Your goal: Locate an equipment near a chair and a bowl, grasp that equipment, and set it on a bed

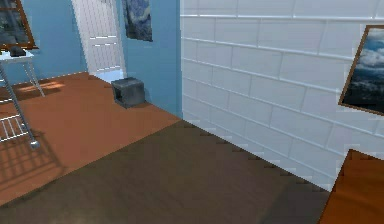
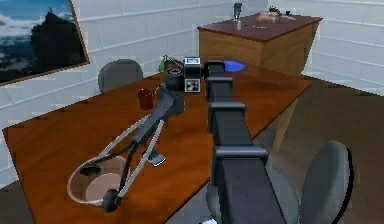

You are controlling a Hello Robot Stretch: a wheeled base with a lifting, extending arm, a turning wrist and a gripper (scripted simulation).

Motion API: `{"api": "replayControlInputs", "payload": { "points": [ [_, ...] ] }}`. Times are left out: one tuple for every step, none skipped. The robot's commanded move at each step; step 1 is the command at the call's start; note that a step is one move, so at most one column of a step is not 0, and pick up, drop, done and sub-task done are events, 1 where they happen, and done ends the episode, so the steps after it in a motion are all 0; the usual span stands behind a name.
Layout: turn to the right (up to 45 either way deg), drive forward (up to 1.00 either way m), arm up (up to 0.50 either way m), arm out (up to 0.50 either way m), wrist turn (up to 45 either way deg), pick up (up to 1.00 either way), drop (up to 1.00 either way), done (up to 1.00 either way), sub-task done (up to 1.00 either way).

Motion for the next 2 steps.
{"api": "replayControlInputs", "payload": {
  "points": [
    [0.0, 0.0, 0.0, 0.0, 45.0, 0.0, 0.0, 0.0, 0.0],
    [0.0, 0.0, 0.0, 0.02, 0.0, 0.0, 0.0, 0.0, 0.0]
  ]
}}
